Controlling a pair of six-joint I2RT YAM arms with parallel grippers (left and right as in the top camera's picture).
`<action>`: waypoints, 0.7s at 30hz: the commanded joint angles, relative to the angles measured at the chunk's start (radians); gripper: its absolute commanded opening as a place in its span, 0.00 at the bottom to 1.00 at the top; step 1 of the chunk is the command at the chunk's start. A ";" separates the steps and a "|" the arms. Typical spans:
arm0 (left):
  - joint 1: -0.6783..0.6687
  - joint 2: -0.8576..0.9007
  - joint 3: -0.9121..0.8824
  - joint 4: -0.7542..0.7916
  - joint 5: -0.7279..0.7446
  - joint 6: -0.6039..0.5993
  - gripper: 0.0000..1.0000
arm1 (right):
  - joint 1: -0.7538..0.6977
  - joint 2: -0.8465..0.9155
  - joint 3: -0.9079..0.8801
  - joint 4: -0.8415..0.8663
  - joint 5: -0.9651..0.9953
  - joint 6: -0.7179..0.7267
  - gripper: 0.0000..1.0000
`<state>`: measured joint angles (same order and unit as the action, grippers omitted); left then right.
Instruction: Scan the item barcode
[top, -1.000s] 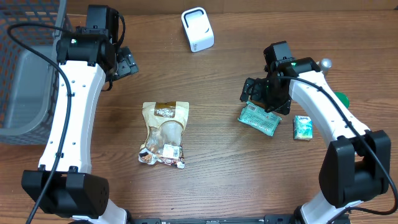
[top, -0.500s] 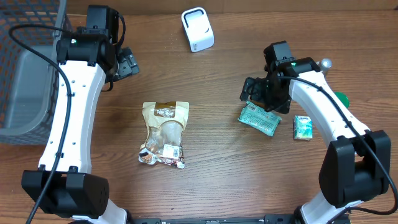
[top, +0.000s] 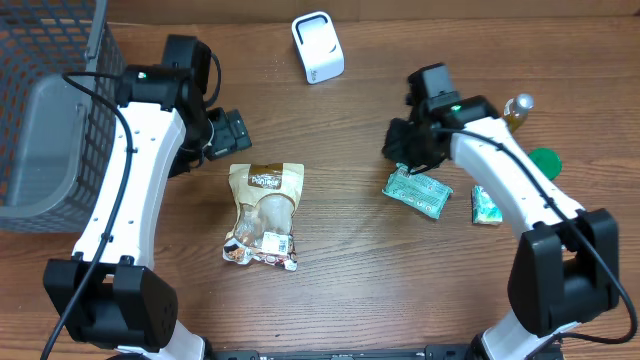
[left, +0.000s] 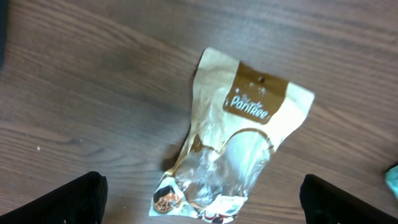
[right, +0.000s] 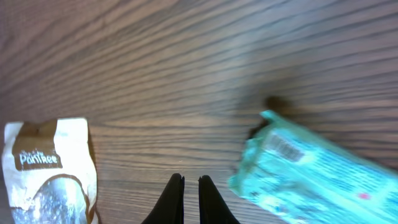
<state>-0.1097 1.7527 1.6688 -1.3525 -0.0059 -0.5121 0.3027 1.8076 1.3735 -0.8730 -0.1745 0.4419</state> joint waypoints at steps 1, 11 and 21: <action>0.001 -0.012 -0.025 0.007 0.017 0.018 1.00 | 0.043 0.011 -0.067 0.044 0.057 -0.003 0.06; -0.010 -0.012 -0.031 0.023 0.026 0.018 0.76 | 0.023 0.062 -0.182 0.150 0.152 0.000 0.05; -0.045 -0.011 -0.032 0.015 0.022 0.019 0.70 | -0.103 0.072 -0.184 0.056 0.360 0.000 0.06</action>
<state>-0.1448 1.7527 1.6421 -1.3300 0.0151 -0.5003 0.2584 1.8771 1.1957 -0.7925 0.0605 0.4412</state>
